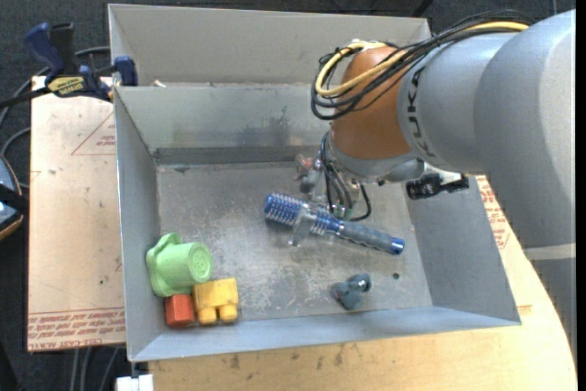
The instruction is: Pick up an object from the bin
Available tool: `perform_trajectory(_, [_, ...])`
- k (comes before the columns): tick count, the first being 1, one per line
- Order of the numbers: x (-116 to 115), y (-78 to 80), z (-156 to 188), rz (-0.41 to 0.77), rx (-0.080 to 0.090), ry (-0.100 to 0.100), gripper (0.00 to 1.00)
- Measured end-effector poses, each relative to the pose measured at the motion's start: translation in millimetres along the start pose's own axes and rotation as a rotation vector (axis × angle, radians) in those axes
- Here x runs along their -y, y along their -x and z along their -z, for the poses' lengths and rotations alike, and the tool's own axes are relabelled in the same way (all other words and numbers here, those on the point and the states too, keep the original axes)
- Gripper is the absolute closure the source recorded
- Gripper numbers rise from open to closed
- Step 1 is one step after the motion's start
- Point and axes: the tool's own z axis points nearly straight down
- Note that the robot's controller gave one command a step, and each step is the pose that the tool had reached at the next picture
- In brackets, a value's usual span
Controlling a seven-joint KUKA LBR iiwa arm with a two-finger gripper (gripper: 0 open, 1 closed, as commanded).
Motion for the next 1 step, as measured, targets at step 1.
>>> perform_trajectory(1, [8.3,-0.6,-1.0,-0.201,-0.002,-0.003,0.0])
